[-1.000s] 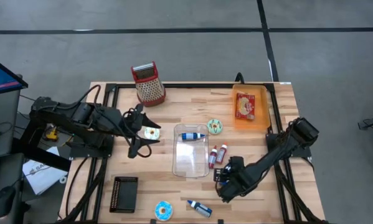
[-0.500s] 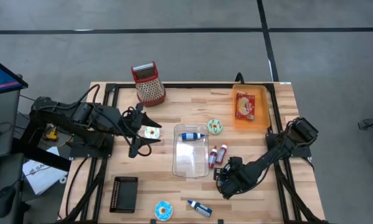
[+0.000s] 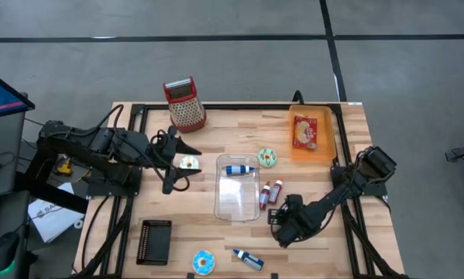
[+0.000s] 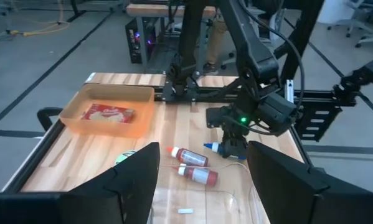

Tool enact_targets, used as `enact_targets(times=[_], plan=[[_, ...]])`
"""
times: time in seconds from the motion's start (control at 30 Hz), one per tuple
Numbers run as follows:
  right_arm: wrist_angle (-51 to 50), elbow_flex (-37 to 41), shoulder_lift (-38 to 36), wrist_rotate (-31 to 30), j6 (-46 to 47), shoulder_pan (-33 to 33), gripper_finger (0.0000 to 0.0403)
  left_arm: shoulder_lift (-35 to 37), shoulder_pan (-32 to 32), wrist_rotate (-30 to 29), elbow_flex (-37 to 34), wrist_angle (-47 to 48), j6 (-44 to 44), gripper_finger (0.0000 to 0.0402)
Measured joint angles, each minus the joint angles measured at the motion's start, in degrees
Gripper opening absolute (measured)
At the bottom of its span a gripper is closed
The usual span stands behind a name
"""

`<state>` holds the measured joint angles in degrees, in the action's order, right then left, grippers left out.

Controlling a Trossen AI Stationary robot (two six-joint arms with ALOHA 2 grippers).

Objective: Pick & Place Food Item
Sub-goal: Put the top blue food coloring bottle into the transparent bin

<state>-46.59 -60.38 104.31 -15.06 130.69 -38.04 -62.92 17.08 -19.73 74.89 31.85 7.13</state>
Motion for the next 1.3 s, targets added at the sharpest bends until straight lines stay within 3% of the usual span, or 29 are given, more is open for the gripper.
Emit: enact_targets(times=[0.13, 0.33, 0.5, 0.67, 0.9, 1.1, 1.3], plan=[[-0.33, 0.02, -1.34, -1.70, -0.63, -1.42, 0.0138, 0.00, 0.00, -1.25, 0.00, 0.18, 0.91, 0.0237], [-0.71, 0.02, -8.10, -3.76, -1.61, -3.81, 0.0151, 0.00, 0.00, -3.09, 0.00, 0.22, 2.20, 0.0237], [-1.20, -0.06, -16.29, -11.64, -6.81, -3.44, 0.0154, 0.00, 0.00, -3.86, 0.00, 0.31, 2.62, 0.0237], [3.14, -0.09, -22.36, -11.14, -28.92, 5.00, 0.0149, 0.00, 0.00, -6.55, 0.00, 2.25, 2.84, 0.0237], [8.97, -3.56, -24.20, 0.97, -63.79, 23.40, 0.0149, -0.02, 0.00, -8.01, 0.00, 5.99, 5.94, 0.0237], [5.93, -13.46, -17.36, 12.26, -87.29, 34.13, 0.0148, -0.03, 0.07, -8.51, -0.17, 9.84, 9.23, 0.0237], [-3.29, -25.90, -7.00, 13.78, -104.19, 37.46, 0.0148, -0.03, 1.98, -8.56, -2.03, 12.02, 14.02, 0.0237]])
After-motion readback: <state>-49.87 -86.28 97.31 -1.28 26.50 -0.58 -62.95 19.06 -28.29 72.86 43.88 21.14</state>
